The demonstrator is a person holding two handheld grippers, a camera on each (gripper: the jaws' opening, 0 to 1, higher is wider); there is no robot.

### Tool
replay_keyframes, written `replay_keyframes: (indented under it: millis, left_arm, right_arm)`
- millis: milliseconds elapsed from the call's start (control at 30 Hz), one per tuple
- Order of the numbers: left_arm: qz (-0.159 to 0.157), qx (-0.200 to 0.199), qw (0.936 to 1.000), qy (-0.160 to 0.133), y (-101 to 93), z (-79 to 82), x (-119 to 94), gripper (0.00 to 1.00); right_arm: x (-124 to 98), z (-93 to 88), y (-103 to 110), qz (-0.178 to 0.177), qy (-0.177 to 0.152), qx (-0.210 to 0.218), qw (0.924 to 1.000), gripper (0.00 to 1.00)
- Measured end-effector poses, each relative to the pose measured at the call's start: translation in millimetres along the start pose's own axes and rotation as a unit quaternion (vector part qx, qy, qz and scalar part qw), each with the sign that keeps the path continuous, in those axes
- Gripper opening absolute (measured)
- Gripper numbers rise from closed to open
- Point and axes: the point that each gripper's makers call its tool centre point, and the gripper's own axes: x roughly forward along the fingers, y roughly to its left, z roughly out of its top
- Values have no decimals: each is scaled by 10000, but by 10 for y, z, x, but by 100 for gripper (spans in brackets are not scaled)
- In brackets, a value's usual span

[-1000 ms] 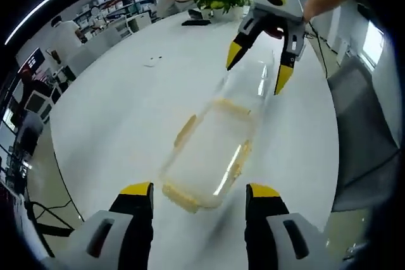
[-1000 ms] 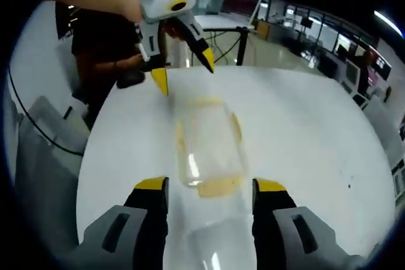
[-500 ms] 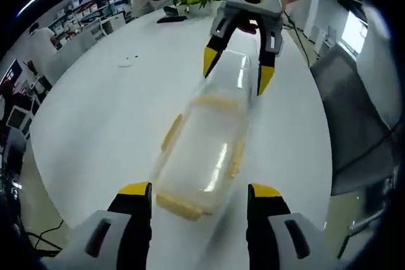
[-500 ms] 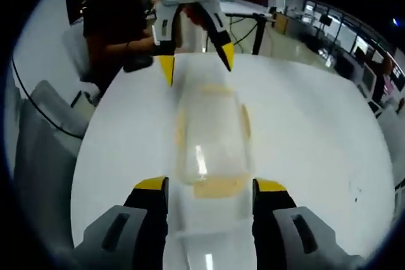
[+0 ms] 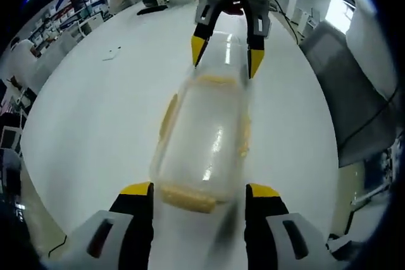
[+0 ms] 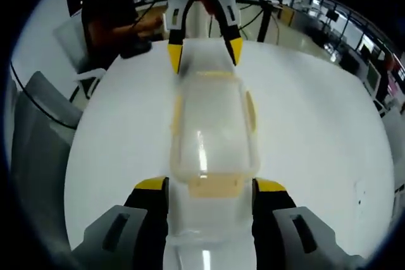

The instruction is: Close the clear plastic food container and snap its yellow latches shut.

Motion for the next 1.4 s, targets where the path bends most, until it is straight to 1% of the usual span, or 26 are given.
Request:
replay_keyframes:
  millis: [167,267,400,433,467,567,633,700,800,900,933,1000,1067,1100,1167,1233,1400]
  left_arm:
    - [-82,115,9999,4,9,-32,23,50]
    - [-130,173,9997,95,0,-68,62,51]
    - [-164,281,9993,178,5,-117,126,50]
    - [-170,288,9993,192,-14,-106,132,50]
    - [-179,287,9992,206,-39,-90,138,50]
    - [-236,301,9990,228,-66,-101,143,50]
    - [-234,409,9984,316,-68,-132,155,49]
    - [-292,378,9984,296,-73,-135,157,48]
    - [-324,312,9985,304,-32,-161,177,48]
    - [-446,326,9980,308,-70,-158,194,46]
    - [-488,336,9977,323,-97,-135,197,46]
    - [-527,368,9973,345,-108,-137,205,45]
    - [-529,453,9970,336,-92,-136,200,44]
    - [-528,458,9970,343,-83,-139,198,43]
    - [-510,590,9963,357,-56,-147,193,41]
    - [-492,634,9960,389,-43,-152,188,38]
    - [-481,656,9959,385,-27,-150,181,36]
  right_arm:
    - [36,3,26,40,39,-38,10000,50]
    - [54,-24,7,6,74,-68,9999,49]
    - [75,-70,46,14,142,-122,9998,49]
    - [78,-78,40,13,145,-135,9998,49]
    - [77,-70,43,5,116,-57,9999,49]
    - [81,-72,36,27,117,-29,9999,49]
    - [79,-70,52,55,110,-16,9999,48]
    - [76,-71,61,68,105,14,9999,49]
    - [76,-74,65,83,99,122,9998,49]
    - [80,-73,75,102,88,175,9998,49]
    - [82,-70,80,110,84,182,9997,48]
    - [81,-69,67,70,98,154,9998,47]
    - [77,-72,64,62,110,84,9999,45]
    - [77,-70,65,67,99,94,9999,44]
    - [75,-76,68,90,108,144,9998,43]
    - [72,-71,67,96,100,112,9998,43]
    - [70,-61,62,101,104,107,9998,43]
